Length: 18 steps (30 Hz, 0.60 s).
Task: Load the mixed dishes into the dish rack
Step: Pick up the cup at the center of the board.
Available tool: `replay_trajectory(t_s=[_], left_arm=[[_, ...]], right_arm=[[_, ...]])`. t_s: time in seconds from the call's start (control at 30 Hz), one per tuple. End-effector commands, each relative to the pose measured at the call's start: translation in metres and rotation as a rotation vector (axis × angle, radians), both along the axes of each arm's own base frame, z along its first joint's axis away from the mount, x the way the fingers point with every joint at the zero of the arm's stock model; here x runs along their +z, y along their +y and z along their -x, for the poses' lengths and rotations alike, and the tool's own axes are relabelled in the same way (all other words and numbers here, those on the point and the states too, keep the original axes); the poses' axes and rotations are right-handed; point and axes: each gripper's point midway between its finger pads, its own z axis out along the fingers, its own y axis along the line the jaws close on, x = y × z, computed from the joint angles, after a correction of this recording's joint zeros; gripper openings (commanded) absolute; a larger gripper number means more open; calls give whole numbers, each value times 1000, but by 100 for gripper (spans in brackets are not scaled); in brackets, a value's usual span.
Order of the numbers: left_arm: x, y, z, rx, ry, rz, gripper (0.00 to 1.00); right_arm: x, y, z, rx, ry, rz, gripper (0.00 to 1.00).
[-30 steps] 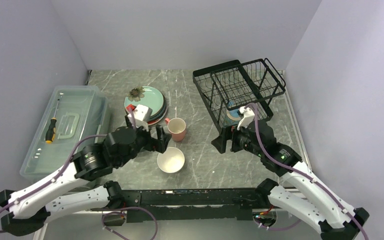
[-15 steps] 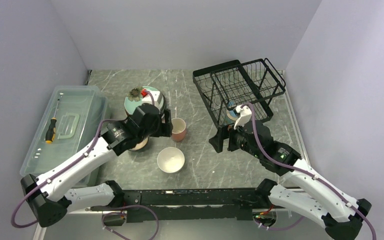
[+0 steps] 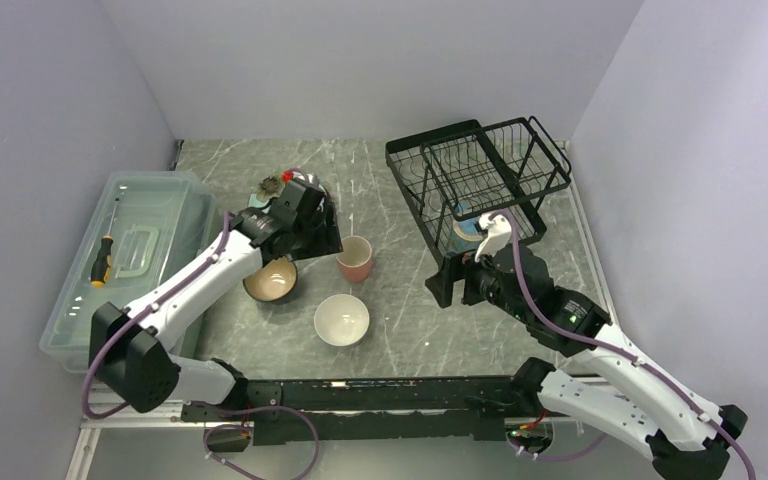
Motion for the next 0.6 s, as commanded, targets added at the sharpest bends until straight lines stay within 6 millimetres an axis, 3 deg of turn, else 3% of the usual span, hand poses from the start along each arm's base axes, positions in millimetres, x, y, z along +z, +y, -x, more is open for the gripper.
replay_trajectory(t_s=[0.0,0.33,0.57], left_arm=[[0,-5,-6,54,66,73,69],[-19,-16,-24,21,128,71,66],[-38,-19,-30,1,172,29,57]], right_arm=[[7,-2,0,1,-34,1,94],[1,-7,4,-3,-39,-14,94],[-1,-12,6,-14,-37,-3,95]])
